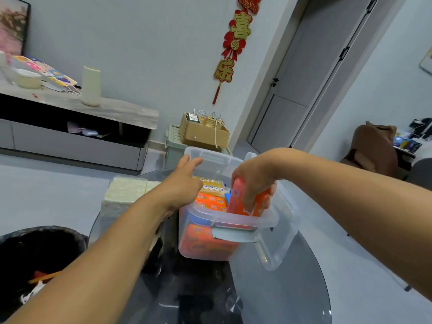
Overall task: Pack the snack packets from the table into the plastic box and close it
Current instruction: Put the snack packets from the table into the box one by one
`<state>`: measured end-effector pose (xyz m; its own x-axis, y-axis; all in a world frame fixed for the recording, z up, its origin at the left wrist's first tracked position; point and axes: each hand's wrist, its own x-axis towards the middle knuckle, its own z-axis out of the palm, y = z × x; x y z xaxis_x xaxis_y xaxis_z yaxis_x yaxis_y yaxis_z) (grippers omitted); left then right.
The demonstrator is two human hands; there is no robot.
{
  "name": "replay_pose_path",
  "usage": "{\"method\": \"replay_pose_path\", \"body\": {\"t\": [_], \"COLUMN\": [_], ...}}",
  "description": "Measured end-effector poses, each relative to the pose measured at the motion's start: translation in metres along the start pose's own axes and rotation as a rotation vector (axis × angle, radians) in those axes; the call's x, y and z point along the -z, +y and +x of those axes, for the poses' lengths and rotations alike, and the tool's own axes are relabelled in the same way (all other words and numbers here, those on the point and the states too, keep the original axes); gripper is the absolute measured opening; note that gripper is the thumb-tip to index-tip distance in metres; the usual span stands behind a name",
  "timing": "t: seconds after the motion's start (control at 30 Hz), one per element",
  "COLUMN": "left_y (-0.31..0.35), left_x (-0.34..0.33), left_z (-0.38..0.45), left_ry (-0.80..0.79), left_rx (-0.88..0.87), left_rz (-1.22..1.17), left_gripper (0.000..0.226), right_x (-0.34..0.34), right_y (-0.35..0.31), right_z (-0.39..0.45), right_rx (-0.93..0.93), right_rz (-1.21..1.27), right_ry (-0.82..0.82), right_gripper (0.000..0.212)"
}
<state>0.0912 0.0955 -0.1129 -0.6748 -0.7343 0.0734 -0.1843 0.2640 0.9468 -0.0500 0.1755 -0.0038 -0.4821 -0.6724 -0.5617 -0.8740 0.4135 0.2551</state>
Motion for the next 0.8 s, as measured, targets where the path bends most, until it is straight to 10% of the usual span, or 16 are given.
{"method": "replay_pose_path", "body": {"t": [0.5, 0.8], "left_y": [0.001, 0.000], "left_x": [0.002, 0.003], "left_z": [0.002, 0.004], "left_ry": [-0.037, -0.056], "left_rx": [0.023, 0.028], "left_rz": [0.077, 0.097], "left_gripper": [0.071, 0.074], "right_x": [0.018, 0.002], "right_y": [-0.019, -0.001], "right_z": [0.036, 0.046], "right_rx": [-0.403, -0.194], "right_rz": [0.074, 0.066], "right_ry": [-0.276, 0.372], "right_gripper": [0.039, 0.033]}}
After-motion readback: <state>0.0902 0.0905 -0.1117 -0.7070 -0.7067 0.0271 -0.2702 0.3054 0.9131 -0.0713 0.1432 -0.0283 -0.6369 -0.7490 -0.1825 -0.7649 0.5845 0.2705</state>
